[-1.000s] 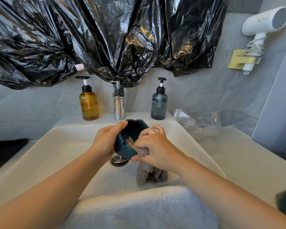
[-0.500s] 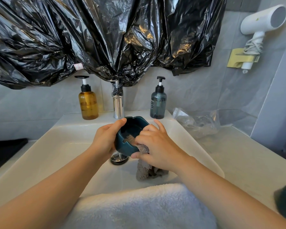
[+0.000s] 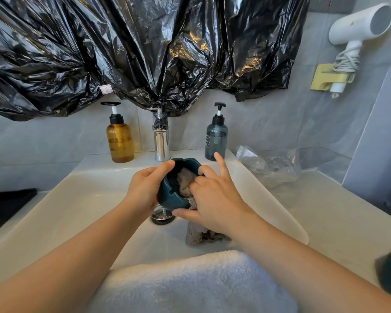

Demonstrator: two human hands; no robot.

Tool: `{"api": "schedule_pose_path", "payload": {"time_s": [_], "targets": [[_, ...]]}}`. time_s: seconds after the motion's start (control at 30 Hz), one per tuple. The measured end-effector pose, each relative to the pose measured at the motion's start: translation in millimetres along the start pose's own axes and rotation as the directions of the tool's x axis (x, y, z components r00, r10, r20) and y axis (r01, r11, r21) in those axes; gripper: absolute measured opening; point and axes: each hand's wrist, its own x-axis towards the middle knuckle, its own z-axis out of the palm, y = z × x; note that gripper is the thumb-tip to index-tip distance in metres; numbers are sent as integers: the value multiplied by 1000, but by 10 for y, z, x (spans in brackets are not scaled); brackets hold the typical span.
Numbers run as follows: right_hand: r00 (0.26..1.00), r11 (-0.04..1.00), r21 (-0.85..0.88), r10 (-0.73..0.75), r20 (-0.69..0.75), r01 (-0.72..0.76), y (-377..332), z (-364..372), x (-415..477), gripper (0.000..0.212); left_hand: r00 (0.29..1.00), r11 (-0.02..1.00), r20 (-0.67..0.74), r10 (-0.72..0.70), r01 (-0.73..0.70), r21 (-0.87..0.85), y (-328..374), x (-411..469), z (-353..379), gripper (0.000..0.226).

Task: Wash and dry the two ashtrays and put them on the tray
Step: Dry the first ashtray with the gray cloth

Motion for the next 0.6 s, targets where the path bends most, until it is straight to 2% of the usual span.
{"api": "schedule_pose_path", "payload": {"time_s": [0.03,0.1,0.17,0.23,0.3,0.37,0.4,0.5,0.53,0.6], "targets": [[1000,999,30,-22,13,22,1,-7,0,66,1000,1000,-1,0,0,14,-9,-2,3,22],[996,974,208,-89,9,85,53,21,9,36,1000,1000,9,-8,8,7,-22,0,5,24],[992,902,414,-95,-81,120,116,49,10,40,999,999,16,-32,32,-43,-21,13,0,26],[971,783,610,32,-238,123,180,73,-3,32,999,993,7,-52,53,-103,-13,44,-18,28],[927,651,759,267,-263,28,250,60,-37,19,997,992,-38,-71,66,-110,-14,90,-45,26],[869,562,815,464,-172,-138,345,83,-80,20,990,990,-108,-91,78,-118,-27,127,-86,21],[840,558,792,532,-110,-249,404,123,-103,25,986,987,-130,-103,85,-135,-32,140,-102,19],[768,539,625,621,158,-565,467,185,-128,42,983,977,-135,-125,99,-188,-30,142,-139,18],[760,525,613,618,203,-591,469,210,-128,43,984,977,-132,-122,95,-192,-22,141,-144,19],[785,498,674,585,204,-546,451,218,-116,37,987,977,-117,-114,90,-195,-6,134,-138,22]]}}
